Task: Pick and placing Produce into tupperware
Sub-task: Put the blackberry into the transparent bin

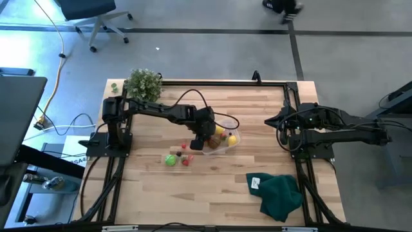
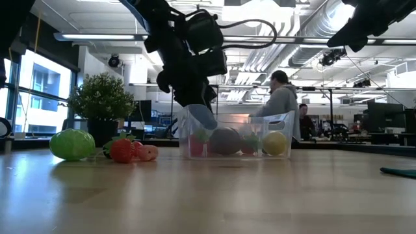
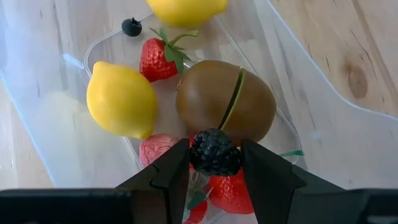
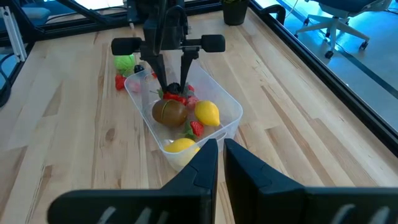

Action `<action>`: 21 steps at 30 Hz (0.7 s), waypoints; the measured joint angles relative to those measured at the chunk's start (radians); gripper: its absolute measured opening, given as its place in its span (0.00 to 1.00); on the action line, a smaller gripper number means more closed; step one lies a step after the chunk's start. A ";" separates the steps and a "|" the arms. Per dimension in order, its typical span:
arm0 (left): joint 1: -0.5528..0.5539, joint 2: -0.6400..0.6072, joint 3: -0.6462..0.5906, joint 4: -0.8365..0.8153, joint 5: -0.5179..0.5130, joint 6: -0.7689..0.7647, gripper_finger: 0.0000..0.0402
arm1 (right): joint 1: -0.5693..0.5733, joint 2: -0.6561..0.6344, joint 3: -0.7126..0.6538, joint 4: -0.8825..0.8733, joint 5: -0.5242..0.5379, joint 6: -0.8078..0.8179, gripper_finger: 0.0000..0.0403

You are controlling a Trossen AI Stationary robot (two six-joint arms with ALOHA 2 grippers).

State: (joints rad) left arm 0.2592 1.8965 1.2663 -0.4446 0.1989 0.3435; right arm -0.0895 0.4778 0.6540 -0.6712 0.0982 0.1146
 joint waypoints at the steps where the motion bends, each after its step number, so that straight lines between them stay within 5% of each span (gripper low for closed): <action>1: 0.000 0.000 0.000 0.000 0.000 0.000 0.33 | 0.000 0.000 0.000 0.000 0.000 0.000 0.05; 21: -0.013 0.000 0.023 -0.020 0.011 0.021 0.33 | 0.000 0.000 0.000 0.000 0.000 0.000 0.05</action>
State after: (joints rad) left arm 0.2459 1.8961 1.2891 -0.4643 0.2096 0.3640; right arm -0.0895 0.4778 0.6540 -0.6712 0.0982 0.1146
